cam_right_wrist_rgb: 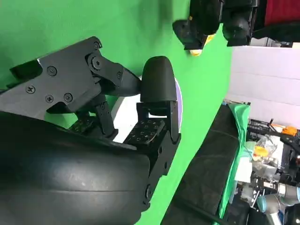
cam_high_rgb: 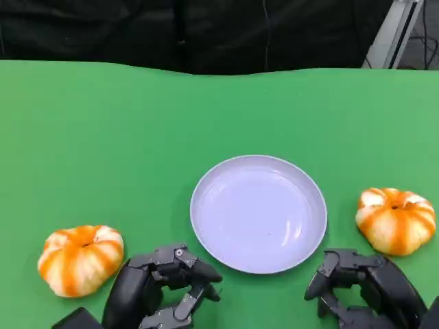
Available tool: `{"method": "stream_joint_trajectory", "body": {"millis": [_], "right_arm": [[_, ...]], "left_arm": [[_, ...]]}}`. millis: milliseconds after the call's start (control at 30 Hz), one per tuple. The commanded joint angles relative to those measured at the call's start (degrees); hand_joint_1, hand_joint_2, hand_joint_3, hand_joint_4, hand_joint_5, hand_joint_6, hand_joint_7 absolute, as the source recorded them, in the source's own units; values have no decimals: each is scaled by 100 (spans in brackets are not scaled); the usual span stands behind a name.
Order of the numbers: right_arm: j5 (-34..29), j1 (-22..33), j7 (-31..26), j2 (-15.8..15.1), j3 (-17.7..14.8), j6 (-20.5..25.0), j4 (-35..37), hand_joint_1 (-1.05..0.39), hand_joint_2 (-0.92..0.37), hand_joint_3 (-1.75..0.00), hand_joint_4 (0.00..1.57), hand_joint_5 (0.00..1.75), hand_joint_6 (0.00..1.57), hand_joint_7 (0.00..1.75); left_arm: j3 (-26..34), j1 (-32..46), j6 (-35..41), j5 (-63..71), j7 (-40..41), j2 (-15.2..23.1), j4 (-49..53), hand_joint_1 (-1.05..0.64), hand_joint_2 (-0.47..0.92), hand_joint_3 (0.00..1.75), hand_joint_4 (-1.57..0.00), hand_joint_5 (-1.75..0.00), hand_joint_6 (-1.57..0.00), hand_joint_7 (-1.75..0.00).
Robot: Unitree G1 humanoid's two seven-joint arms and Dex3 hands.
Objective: Grasp the bread from the table and place it into the plate.
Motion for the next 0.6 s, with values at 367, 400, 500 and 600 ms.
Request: {"method": "stream_joint_trajectory", "body": {"millis": [367, 400, 500, 600], "right_arm": [[24, -53, -33, -38, -22, -48, 21, -13, -63, -94, 81, 150, 83, 121], [24, -53, -33, -39, -22, -48, 21, -13, -63, -94, 81, 150, 83, 121], [24, -53, -33, -39, -22, -48, 21, -13, -63, -94, 81, 150, 83, 121], [6, -42, -40, -41, -16, -65, 34, -13, -63, -94, 81, 150, 83, 121]], "left_arm": [[50, 53, 174, -339, -208, 170, -274, -38, 92, 8, -93, -2, -86, 0], [50, 57, 183, -342, -212, 171, -284, -39, 92, 8, -93, -2, -85, 0], [44, 64, 197, -348, -213, 175, -301, -40, 92, 8, -92, -1, -84, 0], [159, 66, 93, -390, -186, 381, -781, -69, 92, 13, -51, 0, -42, 0]]}}
